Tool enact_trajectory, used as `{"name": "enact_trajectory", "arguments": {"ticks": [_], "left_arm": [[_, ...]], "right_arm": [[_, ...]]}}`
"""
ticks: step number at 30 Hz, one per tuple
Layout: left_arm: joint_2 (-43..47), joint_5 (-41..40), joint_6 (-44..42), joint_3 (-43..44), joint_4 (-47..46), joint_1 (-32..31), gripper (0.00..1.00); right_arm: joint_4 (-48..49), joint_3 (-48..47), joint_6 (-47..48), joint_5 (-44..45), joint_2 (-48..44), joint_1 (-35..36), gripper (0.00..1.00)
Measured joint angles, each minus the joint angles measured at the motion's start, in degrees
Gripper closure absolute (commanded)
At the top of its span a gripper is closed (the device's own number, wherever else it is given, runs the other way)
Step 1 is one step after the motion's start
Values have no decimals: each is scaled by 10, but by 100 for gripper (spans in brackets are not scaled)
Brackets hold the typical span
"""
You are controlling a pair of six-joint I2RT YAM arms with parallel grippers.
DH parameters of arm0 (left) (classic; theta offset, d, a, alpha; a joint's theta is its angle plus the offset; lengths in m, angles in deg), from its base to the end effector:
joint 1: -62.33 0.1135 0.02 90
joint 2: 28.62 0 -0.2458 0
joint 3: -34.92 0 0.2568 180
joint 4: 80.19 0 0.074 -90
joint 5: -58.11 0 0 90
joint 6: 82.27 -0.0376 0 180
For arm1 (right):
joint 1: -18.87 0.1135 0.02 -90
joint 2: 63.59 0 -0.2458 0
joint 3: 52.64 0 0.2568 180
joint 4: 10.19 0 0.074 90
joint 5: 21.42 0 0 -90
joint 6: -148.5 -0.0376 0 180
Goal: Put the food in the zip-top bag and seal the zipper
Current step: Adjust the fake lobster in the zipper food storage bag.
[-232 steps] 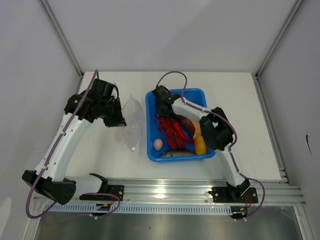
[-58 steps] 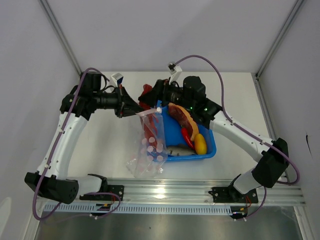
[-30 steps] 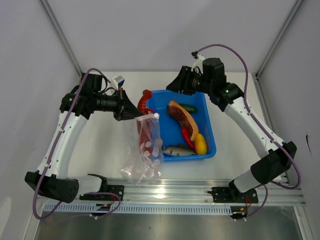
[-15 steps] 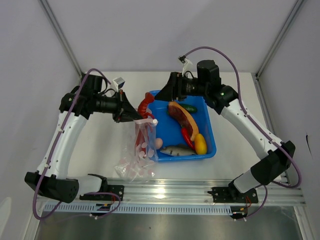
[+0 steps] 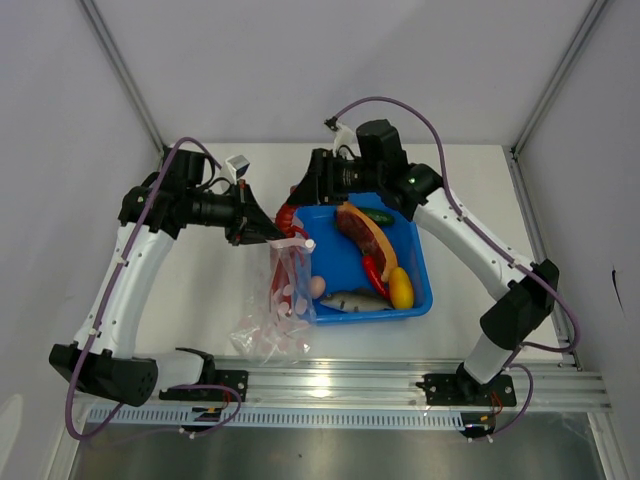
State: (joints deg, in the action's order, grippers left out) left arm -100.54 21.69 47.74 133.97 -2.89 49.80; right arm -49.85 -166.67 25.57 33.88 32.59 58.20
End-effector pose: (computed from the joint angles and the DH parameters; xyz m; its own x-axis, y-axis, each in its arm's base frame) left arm 0.2218 -0.0803 0.3903 -0.9805 -0.1731 -0.0933 0.0021 0.4654 -0.8851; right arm 0.2868 0.2627 0.3976 -0.7467 -0.0340 -0.6643 -0.6243 0.3806 0.6822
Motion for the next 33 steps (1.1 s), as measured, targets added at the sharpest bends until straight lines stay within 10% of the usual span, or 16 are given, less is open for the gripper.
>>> {"name": "enact_trajectory", "arguments": {"ticks": [14, 33], "left_arm": [[3, -9, -2, -5, 0, -1, 99], [23, -54, -19, -31, 11, -1, 100]], "right_arm": [[-15, -52, -36, 9, 47, 10, 100], [-83, -137, -100, 145, 48, 76, 100]]}}
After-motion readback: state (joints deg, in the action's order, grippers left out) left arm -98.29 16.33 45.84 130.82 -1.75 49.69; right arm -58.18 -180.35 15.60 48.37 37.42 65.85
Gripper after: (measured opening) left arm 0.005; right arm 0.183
